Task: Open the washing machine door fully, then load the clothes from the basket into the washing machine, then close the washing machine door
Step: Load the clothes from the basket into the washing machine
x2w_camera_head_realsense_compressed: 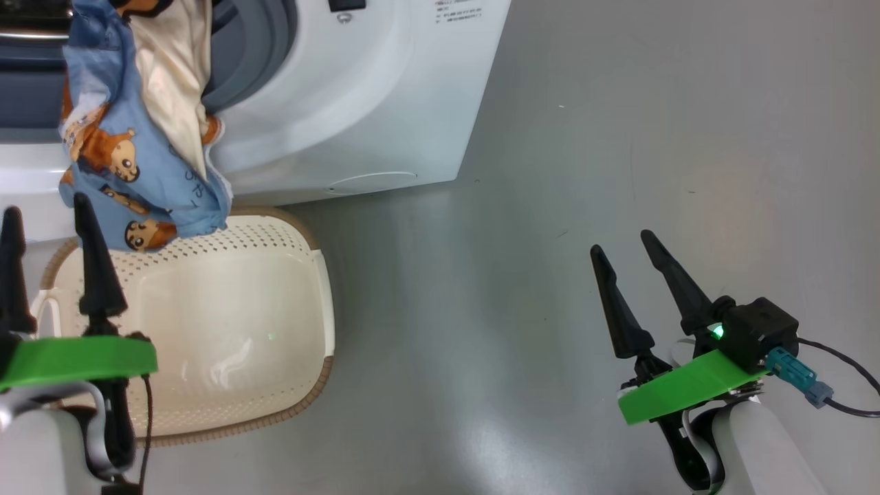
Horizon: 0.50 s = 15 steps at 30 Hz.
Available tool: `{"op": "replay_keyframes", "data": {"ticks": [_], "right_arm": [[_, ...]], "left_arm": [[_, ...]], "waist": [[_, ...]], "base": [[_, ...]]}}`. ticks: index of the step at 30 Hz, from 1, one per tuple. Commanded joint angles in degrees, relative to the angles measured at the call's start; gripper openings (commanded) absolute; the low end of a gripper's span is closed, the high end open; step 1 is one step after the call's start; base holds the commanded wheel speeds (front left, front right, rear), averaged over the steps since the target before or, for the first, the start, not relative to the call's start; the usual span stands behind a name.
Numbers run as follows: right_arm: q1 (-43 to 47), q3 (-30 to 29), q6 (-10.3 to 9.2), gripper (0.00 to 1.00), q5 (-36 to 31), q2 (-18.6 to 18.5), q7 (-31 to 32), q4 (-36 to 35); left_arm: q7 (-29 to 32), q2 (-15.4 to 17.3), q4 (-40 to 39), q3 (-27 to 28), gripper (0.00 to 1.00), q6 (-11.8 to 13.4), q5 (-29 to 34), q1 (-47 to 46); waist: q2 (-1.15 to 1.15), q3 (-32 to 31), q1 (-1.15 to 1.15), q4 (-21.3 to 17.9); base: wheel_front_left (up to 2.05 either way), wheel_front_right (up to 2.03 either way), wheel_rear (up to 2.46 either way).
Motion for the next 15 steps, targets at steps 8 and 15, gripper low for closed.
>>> {"op": "replay_keyframes", "data": {"ticks": [8,15], "right_arm": [[1.19,2.09,0.09,1.0,0.48,0.0,-0.27,-0.86],[1.07,2.16,0.09,1.0,0.49,-0.21,-0.27,-1.0]], "left_arm": [[-0.3,-0.13,-2.82,0.53,1.0,0.24,-0.12,7.02],[-0.3,-0.39,-3.67,-1.12,1.0,0.43,-0.52,10.42]], "waist": [[0.0,0.07,0.0,0.02],[0.0,0.31,0.0,-0.05]], "base": [[0.0,0.0,0.0],[0.0,0.0,0.0]]}}
